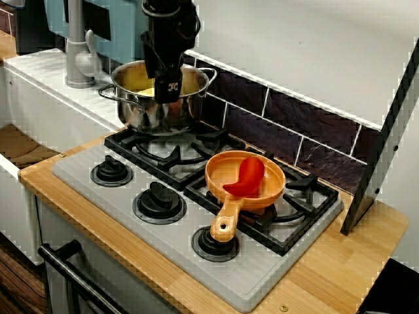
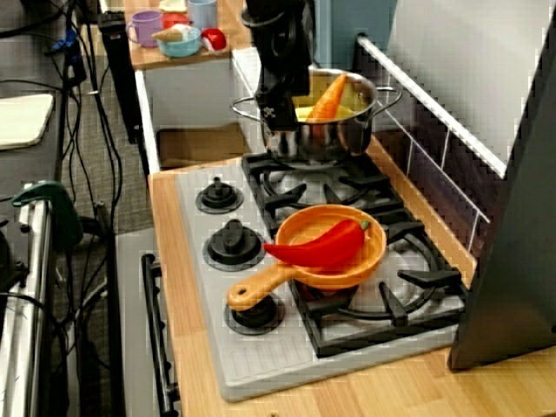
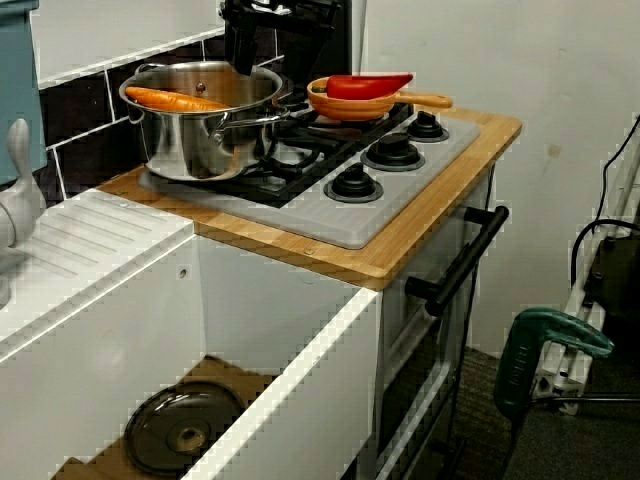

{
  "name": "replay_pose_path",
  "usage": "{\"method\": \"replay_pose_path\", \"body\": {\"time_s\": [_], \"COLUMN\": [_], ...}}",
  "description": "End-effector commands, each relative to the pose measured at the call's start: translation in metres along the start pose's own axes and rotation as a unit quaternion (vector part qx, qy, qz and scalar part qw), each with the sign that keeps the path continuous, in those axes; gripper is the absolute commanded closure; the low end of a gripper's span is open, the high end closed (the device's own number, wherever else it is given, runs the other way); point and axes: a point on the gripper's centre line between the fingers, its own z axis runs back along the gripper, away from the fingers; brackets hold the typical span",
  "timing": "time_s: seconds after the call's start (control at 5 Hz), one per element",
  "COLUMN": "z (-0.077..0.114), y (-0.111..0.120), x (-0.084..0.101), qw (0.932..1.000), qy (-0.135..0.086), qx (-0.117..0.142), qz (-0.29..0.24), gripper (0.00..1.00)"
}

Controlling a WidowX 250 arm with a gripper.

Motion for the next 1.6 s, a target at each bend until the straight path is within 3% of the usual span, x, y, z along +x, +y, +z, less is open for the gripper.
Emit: {"method": "replay_pose_path", "body": {"time_s": [0.0, 0.2, 0.4, 1.0, 1.4], "z": [0.000, -0.001, -0.001, 0.005, 0.006], "y": [-0.004, -0.005, -0.006, -0.016, -0.017], "x": [0.005, 0.004, 0.002, -0.016, -0.017], "qw": [0.9998, 0.9998, 0.9999, 0.9998, 0.9997], "qy": [-0.005, -0.003, -0.004, 0.002, 0.008], "qx": [0.018, 0.021, 0.011, -0.006, -0.016], "qz": [-0.003, 0.000, 0.006, 0.017, 0.018], "gripper": [0.00, 0.00, 1.00, 1.00, 1.00]}}
